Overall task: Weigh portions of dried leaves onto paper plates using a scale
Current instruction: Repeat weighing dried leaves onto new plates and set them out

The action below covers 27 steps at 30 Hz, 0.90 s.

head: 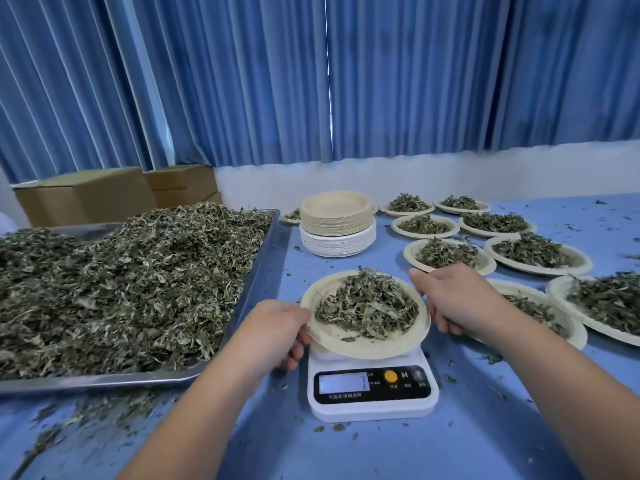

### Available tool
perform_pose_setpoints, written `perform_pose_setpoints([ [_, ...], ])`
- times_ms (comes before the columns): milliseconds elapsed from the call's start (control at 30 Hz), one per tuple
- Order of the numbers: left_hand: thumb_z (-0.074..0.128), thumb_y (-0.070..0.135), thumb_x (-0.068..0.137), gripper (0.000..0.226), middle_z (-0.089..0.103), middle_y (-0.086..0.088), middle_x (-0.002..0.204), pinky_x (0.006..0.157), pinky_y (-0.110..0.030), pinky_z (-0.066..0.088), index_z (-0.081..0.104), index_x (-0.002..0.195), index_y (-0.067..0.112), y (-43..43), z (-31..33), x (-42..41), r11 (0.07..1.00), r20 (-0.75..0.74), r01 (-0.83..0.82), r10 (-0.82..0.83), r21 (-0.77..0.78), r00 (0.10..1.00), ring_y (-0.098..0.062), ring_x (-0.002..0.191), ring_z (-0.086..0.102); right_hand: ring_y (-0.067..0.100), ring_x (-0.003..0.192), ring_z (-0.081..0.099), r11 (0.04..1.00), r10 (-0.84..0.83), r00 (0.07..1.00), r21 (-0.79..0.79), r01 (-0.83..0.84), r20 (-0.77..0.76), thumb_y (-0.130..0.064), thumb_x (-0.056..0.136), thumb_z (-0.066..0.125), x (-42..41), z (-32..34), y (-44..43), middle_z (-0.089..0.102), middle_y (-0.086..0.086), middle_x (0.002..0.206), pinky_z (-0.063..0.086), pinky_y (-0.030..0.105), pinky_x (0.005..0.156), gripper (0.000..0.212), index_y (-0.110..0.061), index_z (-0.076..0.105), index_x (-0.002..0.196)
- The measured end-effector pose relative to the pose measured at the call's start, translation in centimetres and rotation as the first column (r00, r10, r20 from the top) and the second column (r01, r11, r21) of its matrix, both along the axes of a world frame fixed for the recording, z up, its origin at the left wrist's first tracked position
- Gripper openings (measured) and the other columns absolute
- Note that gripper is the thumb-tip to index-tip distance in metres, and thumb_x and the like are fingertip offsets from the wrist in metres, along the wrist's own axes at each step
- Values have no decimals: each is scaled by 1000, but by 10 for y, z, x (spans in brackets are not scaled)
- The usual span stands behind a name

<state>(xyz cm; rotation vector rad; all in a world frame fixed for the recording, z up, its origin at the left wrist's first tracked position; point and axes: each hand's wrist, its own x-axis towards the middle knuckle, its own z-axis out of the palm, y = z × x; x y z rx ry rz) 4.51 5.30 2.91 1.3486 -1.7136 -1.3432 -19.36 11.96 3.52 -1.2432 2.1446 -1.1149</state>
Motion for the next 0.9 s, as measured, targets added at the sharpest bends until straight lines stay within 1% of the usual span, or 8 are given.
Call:
perform_pose_setpoints([
  [133,50,10,99,26,49,-7,53,38,-25,36,58,76,0,10,8,1,999,-328,6,7,39,945,-16,42,43,19,37,42,997,23,942,-72,2,335,-31,96,57,6,16,7,50,7,45,29,19,34,38,-1,61,74],
  [200,50,9,98,20,49,-8,56,38,-25,38,61,88,-4,17,14,-2,996,-471,14,27,84,882,-16,43,45,17,36,42,996,46,898,-91,-7,437,-26,96,56,5,25,13,46,5,45,29,21,35,38,-8,52,63],
  [267,50,9,98,19,51,-12,61,39,-25,41,61,93,-5,20,21,-10,991,-527,50,25,127,849,-16,44,48,16,37,41,996,54,874,-92,-10,483,-22,97,53,0,33,15,42,5,49,30,22,37,37,-12,44,62],
  [433,49,3,96,17,53,-13,59,40,-28,46,58,85,-5,0,51,-45,969,-526,162,-40,188,849,-21,43,51,16,42,40,997,28,854,-72,11,520,-13,97,49,-37,58,-2,44,8,58,29,24,39,10,-6,50,90],
  [567,50,2,96,13,52,-15,63,40,-29,47,59,93,-7,-44,71,-88,950,-468,228,-106,212,877,-25,42,53,18,44,41,996,53,880,-89,-13,473,-14,98,46,-88,77,-44,46,13,63,29,26,40,13,-4,51,93],
  [700,47,-4,94,20,57,-18,63,41,-30,50,66,100,-2,-96,86,-143,926,-460,280,-139,252,877,-26,44,56,18,43,46,993,77,854,-118,-18,515,-11,98,49,-147,86,-86,52,10,61,34,24,38,13,-3,59,99],
  [800,47,-4,95,25,63,-18,63,43,-29,52,68,104,7,-118,100,-183,908,-440,300,-151,292,885,-24,46,58,18,48,48,999,-1,829,-39,27,559,-12,96,55,-183,91,-95,54,10,68,39,25,40,14,-10,60,109],
  [900,47,-2,96,25,69,-19,71,42,-28,51,67,106,8,-131,119,-224,880,-407,293,-128,374,904,-22,48,59,16,51,45,998,-58,809,38,44,584,-12,96,55,-214,101,-89,51,6,65,35,24,44,10,-10,60,104],
])
